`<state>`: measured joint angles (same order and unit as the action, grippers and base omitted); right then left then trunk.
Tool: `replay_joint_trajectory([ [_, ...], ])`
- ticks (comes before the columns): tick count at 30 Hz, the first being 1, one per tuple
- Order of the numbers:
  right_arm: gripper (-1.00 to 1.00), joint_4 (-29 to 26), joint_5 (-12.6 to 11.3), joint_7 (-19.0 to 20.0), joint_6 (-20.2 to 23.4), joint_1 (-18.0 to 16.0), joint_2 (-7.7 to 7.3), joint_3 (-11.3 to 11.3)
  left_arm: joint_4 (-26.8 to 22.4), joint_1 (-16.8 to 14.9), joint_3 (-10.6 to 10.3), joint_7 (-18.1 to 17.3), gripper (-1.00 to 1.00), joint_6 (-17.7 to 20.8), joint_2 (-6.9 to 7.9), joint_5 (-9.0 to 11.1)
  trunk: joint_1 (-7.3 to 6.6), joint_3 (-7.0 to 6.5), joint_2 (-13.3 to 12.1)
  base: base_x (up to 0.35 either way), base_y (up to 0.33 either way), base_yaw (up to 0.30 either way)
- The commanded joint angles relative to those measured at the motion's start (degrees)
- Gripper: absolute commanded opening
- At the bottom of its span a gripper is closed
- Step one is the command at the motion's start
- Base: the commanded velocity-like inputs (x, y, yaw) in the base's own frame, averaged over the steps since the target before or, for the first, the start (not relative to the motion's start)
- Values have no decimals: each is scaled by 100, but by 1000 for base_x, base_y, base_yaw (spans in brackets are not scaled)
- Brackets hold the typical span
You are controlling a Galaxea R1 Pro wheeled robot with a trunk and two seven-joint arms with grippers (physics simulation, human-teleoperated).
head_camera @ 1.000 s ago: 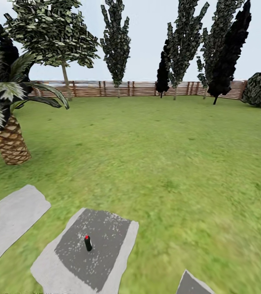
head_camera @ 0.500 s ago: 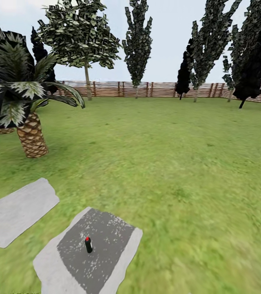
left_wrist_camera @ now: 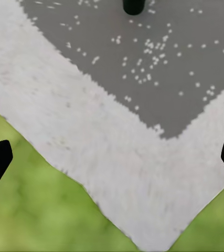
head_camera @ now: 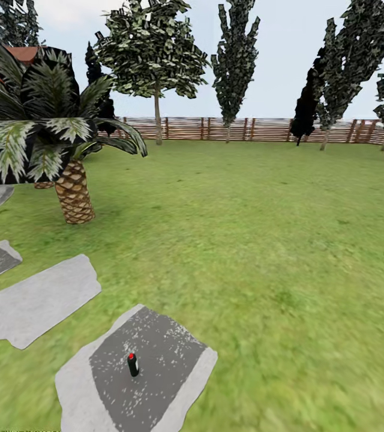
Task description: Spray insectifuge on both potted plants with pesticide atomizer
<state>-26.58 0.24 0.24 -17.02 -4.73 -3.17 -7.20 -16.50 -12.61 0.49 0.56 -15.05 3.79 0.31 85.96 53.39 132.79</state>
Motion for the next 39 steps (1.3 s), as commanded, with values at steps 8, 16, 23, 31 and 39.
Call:
replay_joint_trajectory([
  [8, 100, 4, 3, 3, -19, -2, 1, -10, 6, -5, 3, 6, 100, -21, -1, 2, 1, 5, 2, 160, -118, 278],
  [16, 100, 4, 3, 3, -18, -2, 2, -10, 6, -5, 3, 6, 100, -21, -1, 3, 1, 5, 2, 42, -8, 278],
  [23, 100, 4, 3, 3, -20, -2, 1, -10, 6, -5, 3, 6, 100, -24, -4, 0, 1, 5, 2, 2, 0, 278],
  [31, 100, -30, -8, 2, -17, -2, 6, -16, -44, -86, -4, 12, 100, 50, -34, 2, 1, 5, 2, 0, 0, 89],
  [39, 100, -1154, -17, -14, 0, -316, 54, -11, 0, -1456, -16, 16, 100, 112, -75, -5, 1, 5, 2, 0, 0, 2],
])
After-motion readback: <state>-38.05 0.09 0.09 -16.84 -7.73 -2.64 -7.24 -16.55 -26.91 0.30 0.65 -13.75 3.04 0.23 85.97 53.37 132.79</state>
